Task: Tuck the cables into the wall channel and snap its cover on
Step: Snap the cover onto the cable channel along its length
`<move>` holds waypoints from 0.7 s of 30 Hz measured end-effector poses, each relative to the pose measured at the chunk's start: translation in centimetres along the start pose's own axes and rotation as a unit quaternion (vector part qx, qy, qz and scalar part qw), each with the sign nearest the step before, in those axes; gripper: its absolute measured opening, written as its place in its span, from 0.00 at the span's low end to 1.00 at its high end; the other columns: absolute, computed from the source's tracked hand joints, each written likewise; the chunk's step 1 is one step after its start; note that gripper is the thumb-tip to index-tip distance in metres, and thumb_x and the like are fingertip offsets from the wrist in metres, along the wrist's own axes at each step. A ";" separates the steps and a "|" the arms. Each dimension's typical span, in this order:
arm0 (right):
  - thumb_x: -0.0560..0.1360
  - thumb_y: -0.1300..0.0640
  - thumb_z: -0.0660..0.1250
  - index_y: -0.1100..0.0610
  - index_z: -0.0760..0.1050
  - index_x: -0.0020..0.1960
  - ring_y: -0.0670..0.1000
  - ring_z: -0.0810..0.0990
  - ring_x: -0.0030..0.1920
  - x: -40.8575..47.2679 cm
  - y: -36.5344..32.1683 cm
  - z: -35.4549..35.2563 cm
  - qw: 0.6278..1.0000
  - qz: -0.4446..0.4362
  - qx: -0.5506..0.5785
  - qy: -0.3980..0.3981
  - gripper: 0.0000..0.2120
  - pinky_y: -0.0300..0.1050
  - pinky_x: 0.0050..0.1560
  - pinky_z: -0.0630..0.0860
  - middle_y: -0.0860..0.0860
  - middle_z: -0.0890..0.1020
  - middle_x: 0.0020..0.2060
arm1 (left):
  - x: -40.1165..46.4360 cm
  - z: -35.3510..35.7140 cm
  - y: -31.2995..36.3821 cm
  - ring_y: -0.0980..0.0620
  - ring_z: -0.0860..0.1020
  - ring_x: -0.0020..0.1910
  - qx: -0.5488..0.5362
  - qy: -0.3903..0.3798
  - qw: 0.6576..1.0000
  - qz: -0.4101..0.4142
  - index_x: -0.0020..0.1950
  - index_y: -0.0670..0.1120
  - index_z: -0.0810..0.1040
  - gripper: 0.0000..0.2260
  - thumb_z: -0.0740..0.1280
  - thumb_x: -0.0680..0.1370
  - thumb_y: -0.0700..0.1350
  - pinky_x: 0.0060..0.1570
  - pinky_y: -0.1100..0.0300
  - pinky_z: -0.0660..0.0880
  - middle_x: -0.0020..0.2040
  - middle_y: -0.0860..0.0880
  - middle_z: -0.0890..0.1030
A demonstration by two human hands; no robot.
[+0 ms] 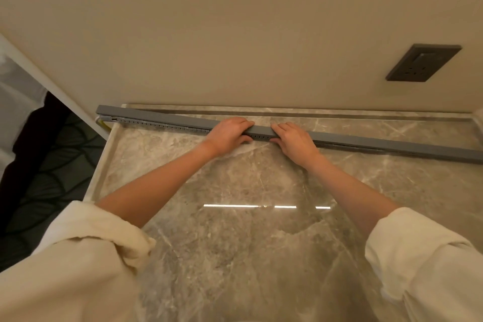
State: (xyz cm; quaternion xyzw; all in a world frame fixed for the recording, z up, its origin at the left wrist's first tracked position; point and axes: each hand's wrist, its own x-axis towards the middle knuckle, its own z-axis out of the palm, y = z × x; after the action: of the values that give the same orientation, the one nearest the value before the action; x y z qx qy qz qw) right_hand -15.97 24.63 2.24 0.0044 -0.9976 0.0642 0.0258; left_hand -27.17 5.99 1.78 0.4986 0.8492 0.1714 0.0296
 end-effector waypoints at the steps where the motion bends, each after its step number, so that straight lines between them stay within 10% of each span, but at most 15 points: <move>1: 0.79 0.53 0.63 0.62 0.70 0.66 0.59 0.76 0.58 0.0 -0.1 -0.1 1.000 0.004 0.000 -0.001 0.19 0.52 0.57 0.74 0.58 0.80 0.57 | -0.6 -0.8 -1.0 0.43 0.77 0.55 -0.001 -0.012 1.000 -0.009 0.63 0.41 0.73 0.19 0.68 0.75 0.49 0.56 0.50 0.74 0.56 0.42 0.81; 21: 0.76 0.57 0.65 0.60 0.69 0.61 0.59 0.75 0.57 1.4 -3.2 0.4 0.999 0.038 -0.012 -0.028 0.15 0.52 0.60 0.71 0.58 0.77 0.56 | -9.2 -8.3 -10.6 0.38 0.78 0.50 0.192 -0.059 0.972 -0.119 0.53 0.39 0.74 0.08 0.63 0.75 0.38 0.46 0.45 0.75 0.51 0.39 0.81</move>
State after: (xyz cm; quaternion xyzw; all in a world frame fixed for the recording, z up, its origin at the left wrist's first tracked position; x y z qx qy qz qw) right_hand -17.34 21.44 2.36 -0.0322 -0.9981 0.0528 -0.0048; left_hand -33.26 -8.72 5.12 0.3996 0.9162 -0.0292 0.0031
